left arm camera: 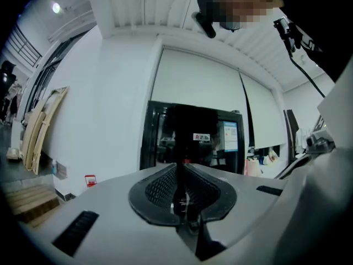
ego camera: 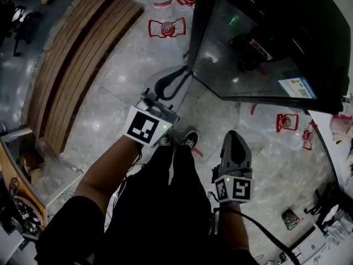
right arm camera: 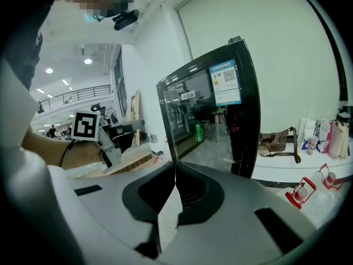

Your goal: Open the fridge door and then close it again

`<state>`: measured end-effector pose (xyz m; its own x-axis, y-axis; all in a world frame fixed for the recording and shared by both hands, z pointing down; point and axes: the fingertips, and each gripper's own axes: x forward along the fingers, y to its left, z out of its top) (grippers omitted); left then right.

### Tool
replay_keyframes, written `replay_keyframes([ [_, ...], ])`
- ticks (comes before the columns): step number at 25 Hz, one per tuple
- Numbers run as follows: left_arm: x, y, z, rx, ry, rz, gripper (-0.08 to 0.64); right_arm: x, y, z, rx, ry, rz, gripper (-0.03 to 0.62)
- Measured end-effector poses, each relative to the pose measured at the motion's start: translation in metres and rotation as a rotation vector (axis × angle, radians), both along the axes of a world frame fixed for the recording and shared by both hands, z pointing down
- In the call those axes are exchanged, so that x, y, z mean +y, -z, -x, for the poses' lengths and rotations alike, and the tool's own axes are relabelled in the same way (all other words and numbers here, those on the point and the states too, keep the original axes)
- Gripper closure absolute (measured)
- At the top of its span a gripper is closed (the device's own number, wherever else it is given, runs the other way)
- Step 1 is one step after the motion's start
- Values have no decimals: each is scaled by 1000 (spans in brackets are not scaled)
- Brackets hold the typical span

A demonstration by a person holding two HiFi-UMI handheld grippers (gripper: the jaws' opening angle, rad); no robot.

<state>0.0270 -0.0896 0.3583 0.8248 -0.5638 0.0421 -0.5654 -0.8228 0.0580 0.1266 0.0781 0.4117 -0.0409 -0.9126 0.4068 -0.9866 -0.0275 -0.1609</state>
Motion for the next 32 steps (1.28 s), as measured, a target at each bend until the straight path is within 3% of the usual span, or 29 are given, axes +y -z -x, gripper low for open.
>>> replay_keyframes([
  [4, 28, 14, 16, -4, 18, 5, 551, -3, 16, 10, 1, 28, -35, 577],
  [15, 106, 81, 34, -17, 58, 71, 552, -10, 113, 54, 35, 102, -159, 577],
  [21, 125, 117, 34, -46, 88, 81, 552, -9, 159, 70, 74, 136, -203, 577],
  [32, 154, 162, 40, -19, 66, 74, 552, -4, 224, 103, 116, 187, -291, 577],
])
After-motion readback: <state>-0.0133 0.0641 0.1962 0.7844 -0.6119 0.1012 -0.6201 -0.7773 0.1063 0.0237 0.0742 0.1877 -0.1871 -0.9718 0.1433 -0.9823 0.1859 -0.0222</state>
